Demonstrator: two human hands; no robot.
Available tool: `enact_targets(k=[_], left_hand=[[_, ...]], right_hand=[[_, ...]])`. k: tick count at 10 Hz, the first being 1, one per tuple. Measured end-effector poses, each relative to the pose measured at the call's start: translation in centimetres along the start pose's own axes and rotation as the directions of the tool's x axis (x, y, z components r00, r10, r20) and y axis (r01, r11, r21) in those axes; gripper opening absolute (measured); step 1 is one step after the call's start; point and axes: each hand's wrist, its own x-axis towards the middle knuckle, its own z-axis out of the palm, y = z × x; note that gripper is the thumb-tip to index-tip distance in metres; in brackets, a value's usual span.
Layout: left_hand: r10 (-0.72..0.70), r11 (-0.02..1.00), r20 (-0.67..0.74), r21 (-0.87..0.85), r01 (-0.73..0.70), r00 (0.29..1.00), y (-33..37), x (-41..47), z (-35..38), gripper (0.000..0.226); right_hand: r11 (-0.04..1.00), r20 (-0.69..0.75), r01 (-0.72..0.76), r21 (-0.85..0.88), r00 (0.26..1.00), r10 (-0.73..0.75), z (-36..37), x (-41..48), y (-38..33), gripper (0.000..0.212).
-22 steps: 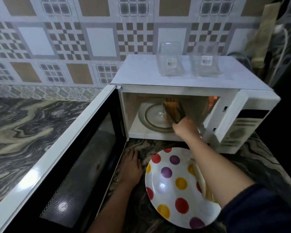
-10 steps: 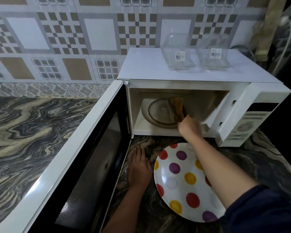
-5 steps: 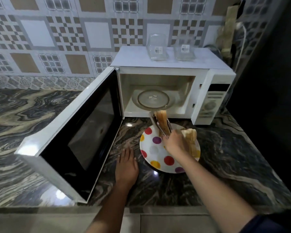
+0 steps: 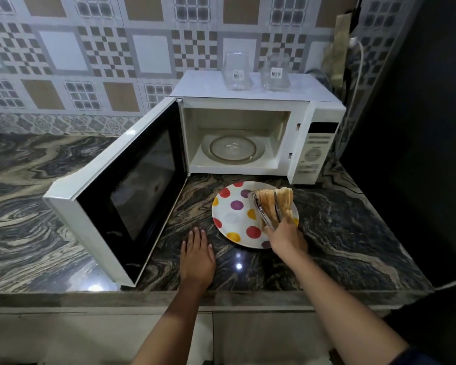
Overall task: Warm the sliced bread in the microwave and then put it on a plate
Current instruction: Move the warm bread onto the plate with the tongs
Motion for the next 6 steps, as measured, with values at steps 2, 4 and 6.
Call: enact_targets(k=[2, 4, 6], left_hand=[[-0.003, 1.0, -0.008, 0.006, 0.003, 1.0, 0.2, -0.3, -0.1, 0.053], [0.003, 1.0, -0.022, 0.006, -0.002, 1.0, 0.3, -0.3, 0.0, 0.053], [-0.002, 1.0, -0.021, 0.014, 0.002, 1.0, 0.2, -0.3, 0.3, 0.056]], right_hand=[[1.0, 0.012, -0.001, 0.001, 1.0, 0.001, -0.5, -0.1, 0.2, 0.05], [0.992, -0.034, 0.069, -0.103, 0.997, -0.073, -1.4, -0.7, 0.1, 0.064], [0.957, -0.171, 0.198, -0.213, 0.957, -0.236, -2.1, -1.9, 0.4, 0.067]])
